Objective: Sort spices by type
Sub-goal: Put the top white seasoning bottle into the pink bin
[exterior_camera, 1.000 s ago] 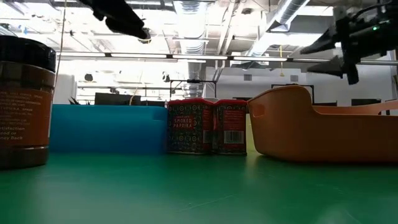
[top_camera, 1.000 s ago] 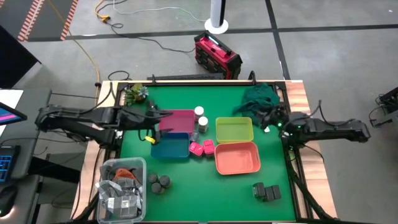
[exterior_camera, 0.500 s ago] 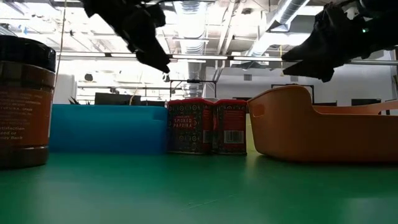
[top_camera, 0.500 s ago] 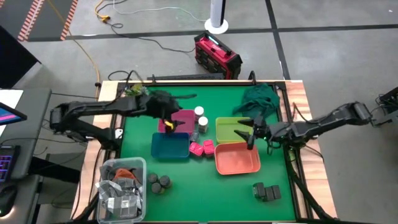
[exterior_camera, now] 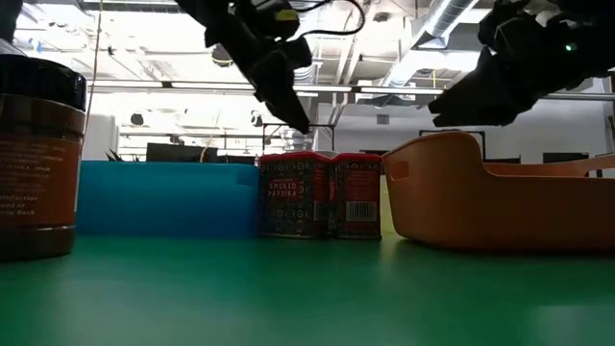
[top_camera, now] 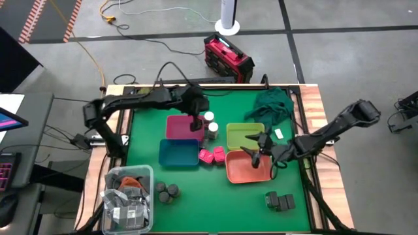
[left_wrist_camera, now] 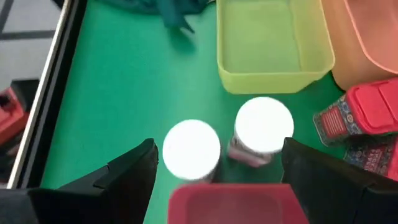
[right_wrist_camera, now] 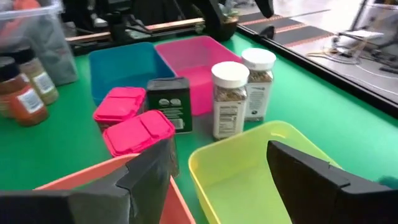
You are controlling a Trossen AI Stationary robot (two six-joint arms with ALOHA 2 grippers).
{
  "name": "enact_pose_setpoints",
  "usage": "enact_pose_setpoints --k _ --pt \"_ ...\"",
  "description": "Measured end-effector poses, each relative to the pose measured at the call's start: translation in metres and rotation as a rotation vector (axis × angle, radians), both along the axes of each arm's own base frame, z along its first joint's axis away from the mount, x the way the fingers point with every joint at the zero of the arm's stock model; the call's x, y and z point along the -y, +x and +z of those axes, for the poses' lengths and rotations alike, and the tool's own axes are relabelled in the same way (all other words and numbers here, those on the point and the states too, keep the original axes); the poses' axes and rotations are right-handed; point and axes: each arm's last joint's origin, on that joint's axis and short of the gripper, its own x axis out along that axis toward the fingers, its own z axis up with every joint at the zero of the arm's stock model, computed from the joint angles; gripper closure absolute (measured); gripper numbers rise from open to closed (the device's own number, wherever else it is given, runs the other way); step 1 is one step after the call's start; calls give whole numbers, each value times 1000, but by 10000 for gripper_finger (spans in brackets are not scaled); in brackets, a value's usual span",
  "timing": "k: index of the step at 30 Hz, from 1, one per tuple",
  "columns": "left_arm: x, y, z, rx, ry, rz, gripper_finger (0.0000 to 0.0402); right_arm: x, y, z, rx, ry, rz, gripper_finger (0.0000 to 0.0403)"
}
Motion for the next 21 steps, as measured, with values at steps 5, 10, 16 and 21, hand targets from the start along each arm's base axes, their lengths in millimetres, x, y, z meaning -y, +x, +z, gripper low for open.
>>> enact_pose_setpoints --k 5,10,16,21 --pt "-11 16 3 -21 -11 -60 77 -21 0 -4 54 -21 -6 113" --pt "-27 28 -5 -59 -21 -68 77 -24 3 -13 20 -45 -6 113" --pt "-50 32 -16 -131 -42 -33 77 -24 7 -20 0 -55 -14 113" --pt "-56 26 -19 -188 6 -108 77 -24 7 -20 -10 -73 -4 113"
